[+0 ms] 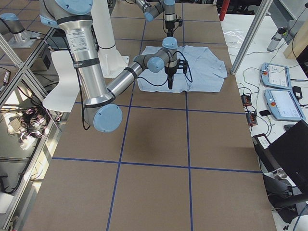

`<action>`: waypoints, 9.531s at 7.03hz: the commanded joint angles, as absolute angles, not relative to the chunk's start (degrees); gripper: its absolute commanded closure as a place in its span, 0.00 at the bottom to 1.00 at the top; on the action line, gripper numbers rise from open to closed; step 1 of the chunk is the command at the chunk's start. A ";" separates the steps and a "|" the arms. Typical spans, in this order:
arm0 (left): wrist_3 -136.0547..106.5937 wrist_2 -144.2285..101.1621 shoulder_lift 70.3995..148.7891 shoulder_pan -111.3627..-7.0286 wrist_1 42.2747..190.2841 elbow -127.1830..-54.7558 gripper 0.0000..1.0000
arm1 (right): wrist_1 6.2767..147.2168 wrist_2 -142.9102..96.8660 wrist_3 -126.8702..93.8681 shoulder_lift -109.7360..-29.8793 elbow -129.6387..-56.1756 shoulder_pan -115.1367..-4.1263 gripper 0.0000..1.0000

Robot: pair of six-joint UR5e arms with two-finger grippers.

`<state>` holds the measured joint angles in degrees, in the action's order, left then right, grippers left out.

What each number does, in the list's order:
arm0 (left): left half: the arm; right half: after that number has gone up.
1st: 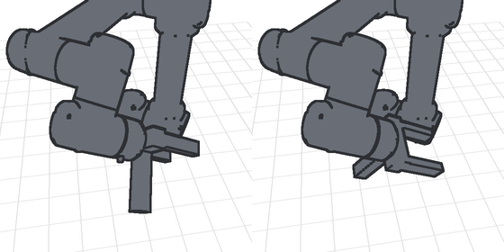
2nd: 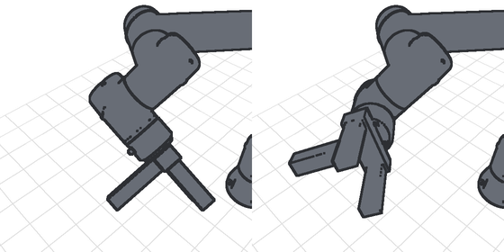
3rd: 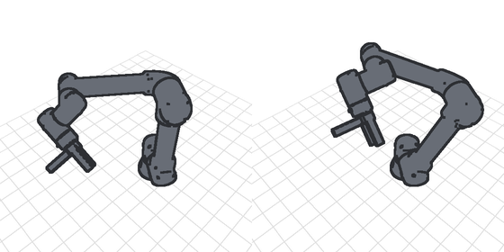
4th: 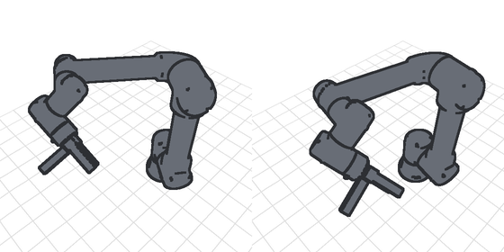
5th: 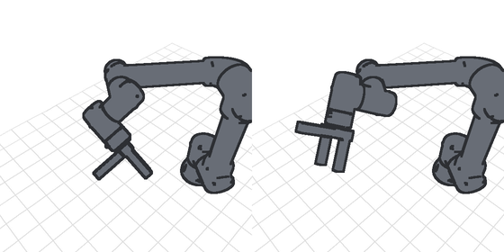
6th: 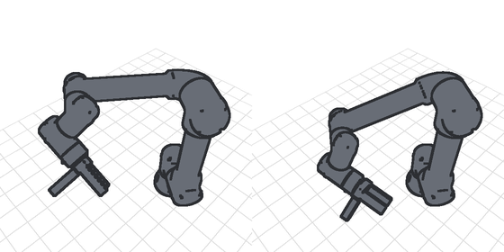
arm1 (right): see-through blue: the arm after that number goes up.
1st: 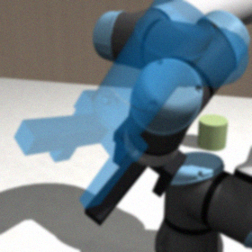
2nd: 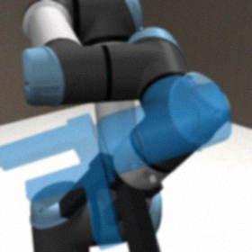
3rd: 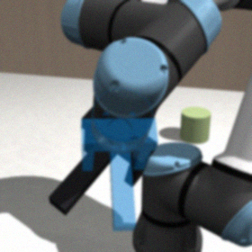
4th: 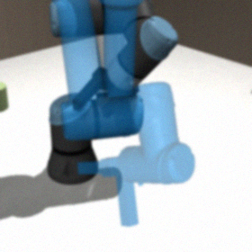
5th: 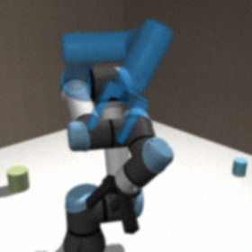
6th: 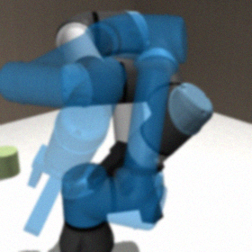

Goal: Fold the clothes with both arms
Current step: 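Release the sleeve and lower both grippers to the shirt's hem corners, then grasp both hem corners nearest the robot with both grippers, then lift the hem with both grippers and fold it toward the collar, then lay the hem down near the collar and open both grippers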

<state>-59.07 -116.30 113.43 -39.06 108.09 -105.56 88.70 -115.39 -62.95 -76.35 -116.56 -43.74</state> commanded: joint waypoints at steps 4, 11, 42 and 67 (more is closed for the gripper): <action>-73.54 -104.08 97.58 -24.98 108.72 -118.57 0.00 | 69.62 -101.17 -78.30 -95.27 -123.75 -26.20 0.00; -79.88 -101.08 95.71 -19.87 110.74 -113.47 0.11 | 69.96 -97.03 -81.12 -95.19 -123.75 -21.80 0.00; -80.33 -105.95 95.71 -19.07 106.73 -124.68 1.00 | 89.24 -89.28 -84.73 -85.78 -127.03 -11.78 1.00; -60.38 -103.01 120.32 -43.59 108.10 -90.18 1.00 | 82.27 -99.32 -71.98 -59.32 -94.57 -42.10 1.00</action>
<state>-60.85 -102.96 120.44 -43.15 107.91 -90.43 82.35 -99.23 -72.44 -59.02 -94.52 -41.69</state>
